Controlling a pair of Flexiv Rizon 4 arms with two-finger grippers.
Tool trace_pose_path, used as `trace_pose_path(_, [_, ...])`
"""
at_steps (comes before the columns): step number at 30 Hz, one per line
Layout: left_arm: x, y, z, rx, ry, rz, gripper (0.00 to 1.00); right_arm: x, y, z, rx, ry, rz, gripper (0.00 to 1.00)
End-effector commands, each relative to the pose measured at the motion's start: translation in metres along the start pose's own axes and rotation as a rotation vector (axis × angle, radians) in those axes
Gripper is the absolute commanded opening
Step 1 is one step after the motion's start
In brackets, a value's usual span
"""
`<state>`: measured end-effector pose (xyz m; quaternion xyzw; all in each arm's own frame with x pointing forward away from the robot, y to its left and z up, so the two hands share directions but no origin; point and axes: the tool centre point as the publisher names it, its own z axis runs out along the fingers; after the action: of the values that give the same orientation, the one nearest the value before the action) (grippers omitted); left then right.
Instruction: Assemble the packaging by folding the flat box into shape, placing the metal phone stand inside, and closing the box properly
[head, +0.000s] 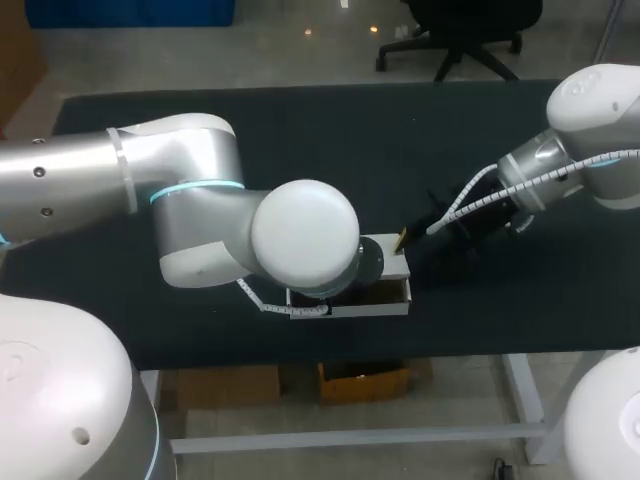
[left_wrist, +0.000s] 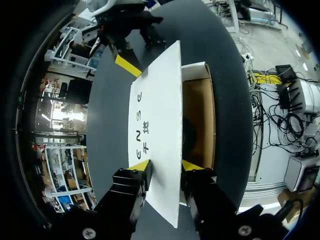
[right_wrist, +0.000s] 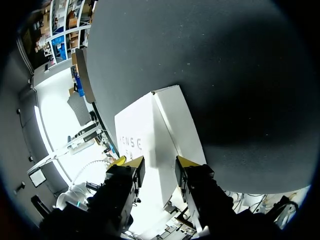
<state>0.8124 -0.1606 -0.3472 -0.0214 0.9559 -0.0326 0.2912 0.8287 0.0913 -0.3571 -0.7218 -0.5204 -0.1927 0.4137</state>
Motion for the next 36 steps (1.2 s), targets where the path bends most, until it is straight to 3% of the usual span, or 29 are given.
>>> trace_pose_path(1, [0.004, 0.0, 0.002, -0.003, -0.013, -0.002, 0.38, -0.001, -0.004, -0.002, -0.006, 0.004, -0.002, 0.37])
trace_pose_path(36, [0.019, -0.003, 0.007, -0.039, -0.088, 0.012, 0.42, -0.002, -0.014, -0.007, -0.025, 0.004, -0.009, 0.38])
